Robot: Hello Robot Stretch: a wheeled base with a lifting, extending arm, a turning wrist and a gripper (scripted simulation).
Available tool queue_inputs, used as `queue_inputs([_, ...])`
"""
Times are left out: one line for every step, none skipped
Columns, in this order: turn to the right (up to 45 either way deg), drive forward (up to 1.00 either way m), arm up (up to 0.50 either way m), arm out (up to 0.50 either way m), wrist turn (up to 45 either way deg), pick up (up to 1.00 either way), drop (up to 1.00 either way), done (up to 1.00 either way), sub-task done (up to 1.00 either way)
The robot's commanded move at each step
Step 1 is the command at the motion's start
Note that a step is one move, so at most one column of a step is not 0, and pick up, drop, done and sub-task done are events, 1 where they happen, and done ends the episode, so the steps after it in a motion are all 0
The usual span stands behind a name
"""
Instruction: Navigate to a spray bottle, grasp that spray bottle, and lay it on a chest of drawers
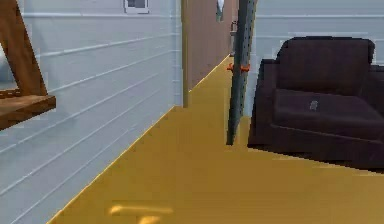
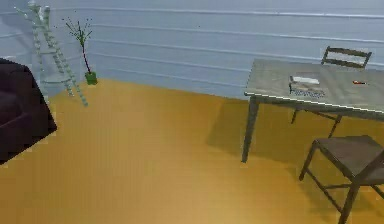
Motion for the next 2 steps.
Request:
queue_inputs([0.0,1.0,0.0,0.0,0.0,0.0,0.0,0.0,0.0])
queue_inputs([0.0,1.0,0.0,0.0,0.0,0.0,0.0,0.0,0.0])
